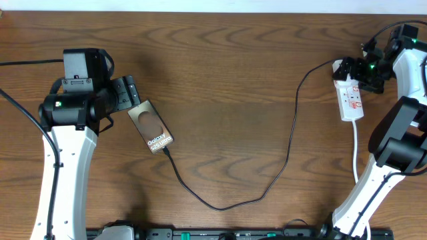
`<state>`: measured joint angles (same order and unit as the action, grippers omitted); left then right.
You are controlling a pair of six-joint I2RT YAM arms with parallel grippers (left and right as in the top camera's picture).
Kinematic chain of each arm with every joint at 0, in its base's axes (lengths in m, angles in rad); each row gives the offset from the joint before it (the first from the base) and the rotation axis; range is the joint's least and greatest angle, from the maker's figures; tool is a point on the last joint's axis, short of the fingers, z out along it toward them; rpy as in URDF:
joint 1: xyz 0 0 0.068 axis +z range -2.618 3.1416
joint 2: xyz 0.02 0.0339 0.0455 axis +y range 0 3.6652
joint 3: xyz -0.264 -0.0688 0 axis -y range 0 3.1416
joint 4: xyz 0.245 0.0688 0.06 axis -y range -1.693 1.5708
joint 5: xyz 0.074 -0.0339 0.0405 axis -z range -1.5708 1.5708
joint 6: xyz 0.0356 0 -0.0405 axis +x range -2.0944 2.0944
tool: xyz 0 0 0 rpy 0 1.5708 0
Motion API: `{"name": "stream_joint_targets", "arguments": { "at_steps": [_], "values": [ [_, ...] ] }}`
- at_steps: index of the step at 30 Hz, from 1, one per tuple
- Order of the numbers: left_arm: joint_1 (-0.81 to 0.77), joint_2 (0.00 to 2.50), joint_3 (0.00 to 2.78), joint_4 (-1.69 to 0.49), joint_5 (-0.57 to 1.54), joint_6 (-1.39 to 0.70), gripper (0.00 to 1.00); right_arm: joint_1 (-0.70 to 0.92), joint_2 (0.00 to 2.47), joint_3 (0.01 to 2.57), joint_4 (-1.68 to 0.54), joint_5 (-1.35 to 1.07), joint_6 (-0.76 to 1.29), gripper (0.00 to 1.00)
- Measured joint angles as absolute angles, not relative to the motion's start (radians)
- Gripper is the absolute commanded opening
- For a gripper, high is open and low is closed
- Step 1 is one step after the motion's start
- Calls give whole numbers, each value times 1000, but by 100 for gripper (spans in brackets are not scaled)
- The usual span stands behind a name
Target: Plug charger to phone and switch on socket
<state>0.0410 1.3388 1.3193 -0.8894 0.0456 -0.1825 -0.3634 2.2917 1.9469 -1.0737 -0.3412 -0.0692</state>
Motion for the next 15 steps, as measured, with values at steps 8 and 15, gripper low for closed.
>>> {"name": "stream_joint_targets", "arguments": {
  "at_steps": [8, 15],
  "values": [
    [41, 1339, 1319, -889, 46, -182, 87, -363, 2294, 1947, -1074, -373, -68, 98],
    [41, 1339, 1319, -889, 46, -183, 87, -363, 2294, 1947, -1074, -373, -65, 98]
  ]
}}
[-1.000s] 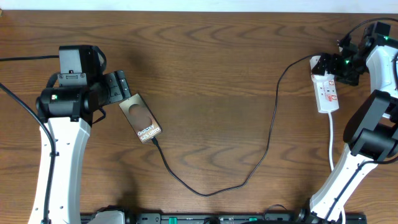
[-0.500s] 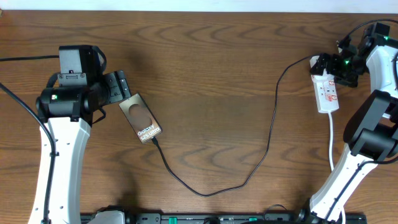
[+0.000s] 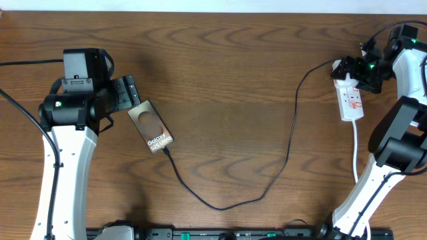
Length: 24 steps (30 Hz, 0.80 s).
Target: Plug charger to phone and switch on socket
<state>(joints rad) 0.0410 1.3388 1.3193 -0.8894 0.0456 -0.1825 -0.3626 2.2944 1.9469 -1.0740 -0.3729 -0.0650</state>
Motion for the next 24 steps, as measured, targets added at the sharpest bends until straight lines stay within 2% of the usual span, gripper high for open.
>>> {"name": "stream_joint_targets", "arguments": {
  "at_steps": [24],
  "values": [
    [41, 1339, 1319, -889, 46, -183, 87, -365, 2294, 1917, -1057, -387, -59, 98]
  ]
}}
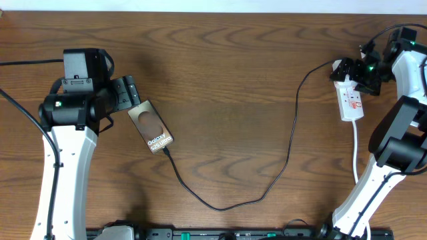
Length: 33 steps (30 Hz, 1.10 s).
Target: Plug charger to phone and switch on socket
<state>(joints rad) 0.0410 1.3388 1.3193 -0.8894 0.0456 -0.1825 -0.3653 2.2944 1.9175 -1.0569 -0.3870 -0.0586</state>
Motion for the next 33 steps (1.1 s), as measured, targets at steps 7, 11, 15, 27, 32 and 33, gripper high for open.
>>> {"name": "stream_joint_targets", "arguments": {
  "at_steps": [7, 11, 15, 27, 32, 33],
  "values": [
    [41, 1339, 1319, -889, 46, -183, 87, -365, 2294, 1917, -1057, -396, -58, 98],
    [41, 1339, 1319, -889, 46, -182, 87, -361, 2294, 1917, -1053, -389, -55, 98],
    [41, 1339, 1319, -889, 46, -183, 87, -355, 2294, 1917, -1052, -374, -53, 97],
    [41, 1339, 1319, -889, 46, -183, 87, -354, 2273, 1861, -991, -380, -51, 94],
    [41, 1339, 1319, -889, 46, -183, 87, -354, 2273, 1861, -995, -367, -32, 99],
    [41, 1339, 1319, -890, 46, -183, 87, -352, 2273, 1861, -1002, -366, -28, 99]
  ]
}}
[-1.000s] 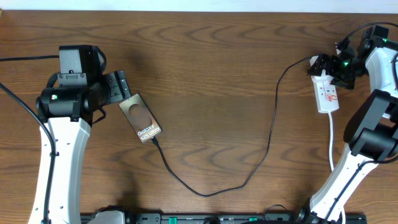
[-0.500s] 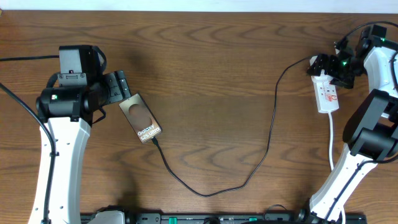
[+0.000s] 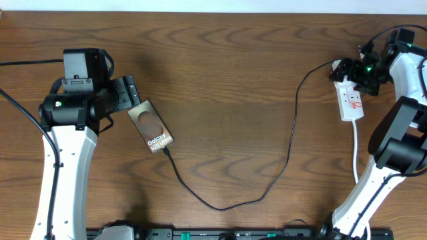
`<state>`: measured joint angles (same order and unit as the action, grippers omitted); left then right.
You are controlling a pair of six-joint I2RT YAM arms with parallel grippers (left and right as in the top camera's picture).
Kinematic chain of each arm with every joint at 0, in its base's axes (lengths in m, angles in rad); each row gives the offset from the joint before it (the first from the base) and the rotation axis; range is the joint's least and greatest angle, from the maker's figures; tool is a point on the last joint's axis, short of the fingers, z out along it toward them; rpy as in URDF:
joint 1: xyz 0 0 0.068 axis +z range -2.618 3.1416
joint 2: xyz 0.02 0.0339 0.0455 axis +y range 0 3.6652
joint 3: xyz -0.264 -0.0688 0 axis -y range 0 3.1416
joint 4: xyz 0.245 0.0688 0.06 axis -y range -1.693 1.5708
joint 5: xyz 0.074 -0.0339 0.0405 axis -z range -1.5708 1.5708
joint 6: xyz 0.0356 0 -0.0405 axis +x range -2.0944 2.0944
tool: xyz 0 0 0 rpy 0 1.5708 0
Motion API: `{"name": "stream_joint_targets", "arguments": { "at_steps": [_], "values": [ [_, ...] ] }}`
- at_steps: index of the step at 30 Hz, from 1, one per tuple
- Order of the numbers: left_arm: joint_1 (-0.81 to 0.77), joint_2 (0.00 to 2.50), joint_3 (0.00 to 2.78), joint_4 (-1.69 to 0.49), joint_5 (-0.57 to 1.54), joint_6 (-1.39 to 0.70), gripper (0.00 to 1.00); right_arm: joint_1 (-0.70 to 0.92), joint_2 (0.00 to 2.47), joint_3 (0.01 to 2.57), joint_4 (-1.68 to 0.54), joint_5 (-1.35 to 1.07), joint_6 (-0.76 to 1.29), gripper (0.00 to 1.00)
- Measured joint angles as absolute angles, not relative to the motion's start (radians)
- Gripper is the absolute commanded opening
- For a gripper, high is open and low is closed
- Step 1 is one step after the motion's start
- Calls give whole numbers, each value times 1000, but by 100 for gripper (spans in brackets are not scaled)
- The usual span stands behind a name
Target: Plug charger to phone and switch on socket
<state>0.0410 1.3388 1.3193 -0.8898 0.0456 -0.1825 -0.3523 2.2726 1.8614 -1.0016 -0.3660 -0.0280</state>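
Observation:
A phone (image 3: 151, 127) with a "Galaxy" wallpaper lies at the left of the table, and the black charger cable (image 3: 291, 137) is plugged into its near end. My left gripper (image 3: 131, 100) is at the phone's far end and looks shut on it. The cable loops across the table to a white charger plug (image 3: 339, 66) in the white socket strip (image 3: 352, 103) at the far right. My right gripper (image 3: 349, 75) sits low over the far end of the strip, right beside the plug. Its dark fingers hide the strip there, and I cannot make out their gap.
The strip's white lead (image 3: 356, 143) runs toward the near edge along the right arm's base (image 3: 400, 150). The left arm (image 3: 67, 143) stands along the left side. The cable's slack loop (image 3: 223, 205) lies near the front edge.
My right gripper has shifted a little farther toward the strip's far end. The phone, cable and left gripper have not moved.
Throughout, the phone lay plugged in with my left gripper at its far end. My right gripper stayed over the far end of the socket strip and crept only slightly from one moment to the following one. The strip has barely moved.

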Motion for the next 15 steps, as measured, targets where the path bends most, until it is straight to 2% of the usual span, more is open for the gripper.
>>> {"name": "stream_joint_targets", "arguments": {
  "at_steps": [15],
  "values": [
    [41, 1339, 1319, -889, 46, -183, 87, -360, 2192, 1825, -1093, -275, 27, 99]
  ]
}}
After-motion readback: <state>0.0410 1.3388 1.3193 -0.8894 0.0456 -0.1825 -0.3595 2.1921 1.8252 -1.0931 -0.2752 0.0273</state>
